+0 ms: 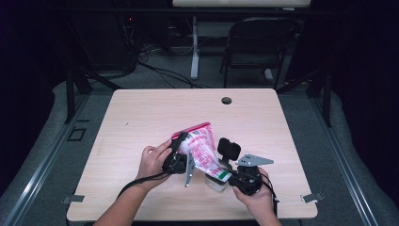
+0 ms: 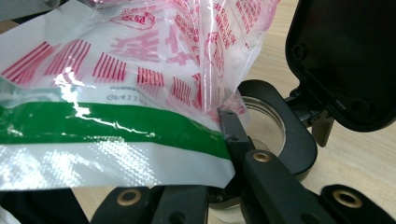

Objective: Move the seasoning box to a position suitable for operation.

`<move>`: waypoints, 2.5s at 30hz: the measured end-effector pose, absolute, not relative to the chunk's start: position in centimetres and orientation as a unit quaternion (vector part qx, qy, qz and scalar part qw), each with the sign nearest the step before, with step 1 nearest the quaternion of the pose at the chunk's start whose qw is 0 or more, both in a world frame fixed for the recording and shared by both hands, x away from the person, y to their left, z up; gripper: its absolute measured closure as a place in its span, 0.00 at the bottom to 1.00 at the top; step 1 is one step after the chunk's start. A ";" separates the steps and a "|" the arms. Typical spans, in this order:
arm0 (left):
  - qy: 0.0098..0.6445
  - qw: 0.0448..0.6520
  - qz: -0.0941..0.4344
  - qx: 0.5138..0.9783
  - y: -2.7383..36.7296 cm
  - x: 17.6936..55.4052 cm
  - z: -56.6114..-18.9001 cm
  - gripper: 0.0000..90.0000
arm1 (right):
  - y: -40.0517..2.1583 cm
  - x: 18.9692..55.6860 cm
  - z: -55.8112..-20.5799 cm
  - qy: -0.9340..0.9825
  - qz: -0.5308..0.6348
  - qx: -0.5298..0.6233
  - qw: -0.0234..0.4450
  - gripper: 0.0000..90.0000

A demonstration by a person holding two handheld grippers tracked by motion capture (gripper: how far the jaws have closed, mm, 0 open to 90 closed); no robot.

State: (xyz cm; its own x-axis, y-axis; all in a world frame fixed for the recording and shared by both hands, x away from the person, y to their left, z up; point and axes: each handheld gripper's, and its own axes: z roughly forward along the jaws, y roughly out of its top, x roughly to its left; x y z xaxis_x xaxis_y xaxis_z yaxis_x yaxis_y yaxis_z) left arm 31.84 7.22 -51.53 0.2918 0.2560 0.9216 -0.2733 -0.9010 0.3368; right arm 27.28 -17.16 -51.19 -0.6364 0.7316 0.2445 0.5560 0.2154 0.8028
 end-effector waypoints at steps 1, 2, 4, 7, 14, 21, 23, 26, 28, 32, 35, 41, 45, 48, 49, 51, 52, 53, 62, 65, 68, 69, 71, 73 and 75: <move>-0.007 0.221 0.597 0.771 7.2 31.8 -51.5 0.74 | -17.2 27.3 -51.2 0.775 0.467 0.415 0.092 1.00; -0.008 0.213 0.598 0.773 7.2 31.7 -51.4 0.74 | -17.2 27.3 -51.2 0.777 0.465 0.414 0.091 1.00; -0.012 0.213 0.600 0.771 7.2 31.7 -51.4 0.74 | -17.2 27.3 -51.3 0.775 0.467 0.416 0.091 1.00; -0.013 0.207 0.604 0.770 7.1 31.5 -51.3 0.74 | -17.2 27.4 -51.3 0.775 0.468 0.415 0.091 1.00; -0.014 0.205 0.607 0.767 7.1 31.3 -51.2 0.74 | -17.2 27.4 -51.4 0.776 0.465 0.417 0.092 1.00; -0.020 0.204 0.615 0.761 7.0 31.3 -51.2 0.74 | -17.2 27.4 -51.4 0.775 0.464 0.418 0.091 1.00; -0.020 0.201 0.613 0.764 7.0 31.2 -51.0 0.74 | -17.2 27.4 -51.4 0.776 0.464 0.418 0.091 1.00; -0.020 0.203 0.614 0.762 6.9 31.2 -51.0 0.74 | -17.2 27.4 -51.5 0.775 0.464 0.419 0.092 1.00; -0.018 0.204 0.613 0.763 6.9 31.1 -51.0 0.74 | -17.2 27.4 -51.6 0.774 0.465 0.420 0.091 1.00; -0.022 0.205 0.617 0.760 6.9 31.0 -50.8 0.74 | -17.3 27.5 -51.7 0.778 0.459 0.419 0.092 1.00; -0.023 0.203 0.618 0.759 6.9 30.9 -50.8 0.74 | -17.2 27.5 -51.7 0.779 0.458 0.420 0.090 1.00; -0.024 0.205 0.619 0.758 6.9 30.9 -50.7 0.74 | -17.1 27.5 -51.8 0.778 0.458 0.421 0.088 1.00; -0.026 0.205 0.621 0.756 6.8 30.8 -50.6 0.74 | -17.1 27.5 -51.9 0.776 0.459 0.422 0.088 1.00; -0.025 0.205 0.621 0.756 6.9 30.8 -50.6 0.74 | -17.0 27.5 -51.9 0.776 0.460 0.422 0.087 1.00; -0.025 0.206 0.621 0.756 6.9 30.8 -50.6 0.74 | -17.0 27.5 -51.9 0.776 0.461 0.422 0.089 1.00; -0.023 0.205 0.620 0.757 6.9 30.8 -50.6 0.74 | -17.0 27.5 -51.9 0.778 0.459 0.420 0.088 1.00; -0.023 0.206 0.620 0.757 6.9 30.8 -50.6 0.74 | -17.0 27.5 -51.9 0.778 0.459 0.420 0.089 1.00; -0.023 0.206 0.620 0.757 6.9 30.8 -50.6 0.74 | -17.0 27.5 -51.9 0.778 0.459 0.420 0.089 1.00; -0.025 0.206 0.623 0.754 6.9 30.8 -50.6 0.74 | -17.0 27.5 -51.9 0.777 0.460 0.420 0.089 1.00; -0.025 0.206 0.623 0.754 6.9 30.8 -50.6 0.74 | -17.0 27.5 -51.9 0.777 0.461 0.420 0.088 1.00; -0.026 0.206 0.624 0.753 6.9 30.7 -50.5 0.74 | -17.0 27.5 -51.9 0.778 0.461 0.419 0.088 1.00; -0.026 0.204 0.623 0.755 6.9 30.7 -50.5 0.74 | -17.0 27.5 -51.9 0.777 0.461 0.419 0.088 1.00; -0.026 0.205 0.624 0.754 6.9 30.7 -50.4 0.74 | -17.0 27.5 -51.9 0.777 0.463 0.419 0.087 1.00; -0.027 0.204 0.626 0.753 6.9 30.7 -50.4 0.74 | -17.0 27.5 -51.9 0.776 0.463 0.419 0.087 1.00; -0.027 0.204 0.627 0.752 6.9 30.6 -50.4 0.74 | -16.9 27.5 -51.9 0.774 0.465 0.421 0.086 1.00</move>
State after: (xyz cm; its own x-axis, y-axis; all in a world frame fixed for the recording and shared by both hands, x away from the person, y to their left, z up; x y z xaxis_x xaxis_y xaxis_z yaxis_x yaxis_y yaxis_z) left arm 30.62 6.94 -50.37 0.2129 0.2155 0.9530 -0.2962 -0.9152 0.2731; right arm 27.49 -16.95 -51.89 -0.6309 0.7314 0.2589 0.5720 0.2129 0.7922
